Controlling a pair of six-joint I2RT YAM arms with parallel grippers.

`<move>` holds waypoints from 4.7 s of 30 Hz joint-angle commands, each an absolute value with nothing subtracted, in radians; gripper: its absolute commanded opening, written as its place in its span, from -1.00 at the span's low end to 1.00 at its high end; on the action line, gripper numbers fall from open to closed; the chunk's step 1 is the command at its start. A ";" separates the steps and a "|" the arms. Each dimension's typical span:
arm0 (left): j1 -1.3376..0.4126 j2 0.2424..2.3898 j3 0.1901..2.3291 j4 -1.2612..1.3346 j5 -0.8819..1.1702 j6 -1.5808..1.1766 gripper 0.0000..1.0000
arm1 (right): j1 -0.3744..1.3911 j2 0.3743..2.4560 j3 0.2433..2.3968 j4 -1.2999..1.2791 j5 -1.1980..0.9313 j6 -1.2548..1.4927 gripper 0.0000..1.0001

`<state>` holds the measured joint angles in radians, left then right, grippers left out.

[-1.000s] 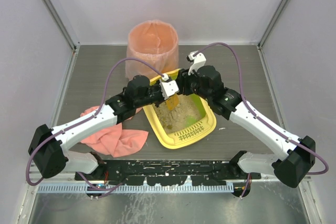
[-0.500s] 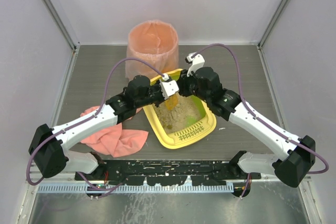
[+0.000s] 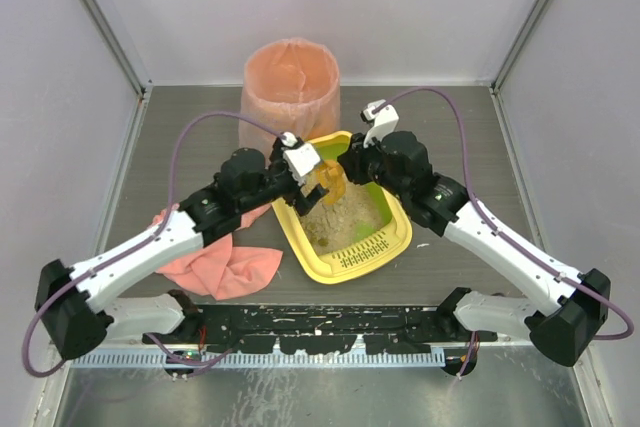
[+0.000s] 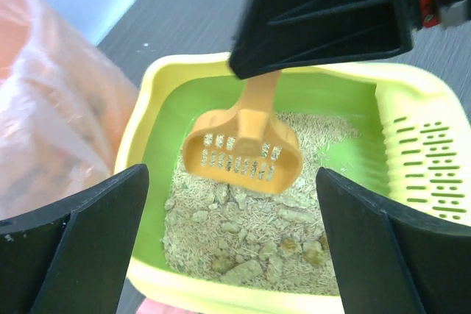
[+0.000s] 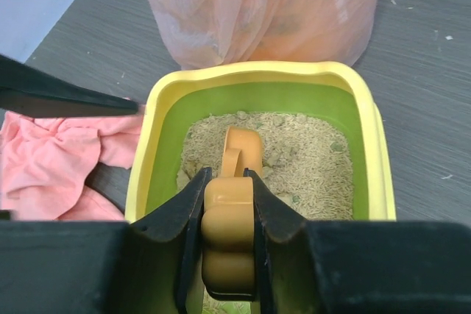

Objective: Clean the litter box

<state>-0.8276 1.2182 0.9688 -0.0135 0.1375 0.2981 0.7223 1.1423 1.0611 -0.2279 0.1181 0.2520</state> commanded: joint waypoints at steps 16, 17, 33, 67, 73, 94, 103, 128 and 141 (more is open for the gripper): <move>-0.831 0.842 1.025 -0.780 -0.339 -0.388 0.96 | 0.711 1.131 1.097 -0.283 0.325 0.067 -0.99; -0.833 0.834 1.020 -0.785 -0.334 -0.402 0.96 | 0.706 1.136 1.099 -0.285 0.323 0.060 -0.99; -0.829 0.811 1.019 -0.915 -0.298 -0.577 0.96 | 0.645 1.221 1.154 -0.265 0.118 0.118 -0.99; -0.828 0.988 0.943 -0.427 -0.403 -0.518 0.96 | 0.677 1.520 1.298 -0.345 0.271 -0.029 -0.99; -0.829 1.035 0.946 -0.387 -0.384 -0.515 0.98 | 0.675 1.543 1.298 -0.355 0.243 -0.003 -0.99; -0.828 1.186 0.957 -0.307 -0.287 -0.447 0.48 | 0.605 1.453 1.195 -0.285 -0.032 0.294 -0.99; -0.829 1.234 0.979 -0.310 -0.271 -0.424 0.36 | 0.548 1.348 1.049 -0.202 -0.093 0.400 -0.99; -0.831 1.357 1.009 -0.314 -0.206 -0.415 -0.13 | 0.526 1.067 0.585 0.105 0.031 0.837 -0.99; -0.830 1.361 1.007 -0.316 -0.202 -0.414 -0.16 | 0.528 1.023 0.390 0.391 0.055 0.953 -0.99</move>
<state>-0.8204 1.3258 0.9909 -0.3939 -0.2955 -0.4034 0.5129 1.0325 0.4194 0.2867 0.1070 0.9146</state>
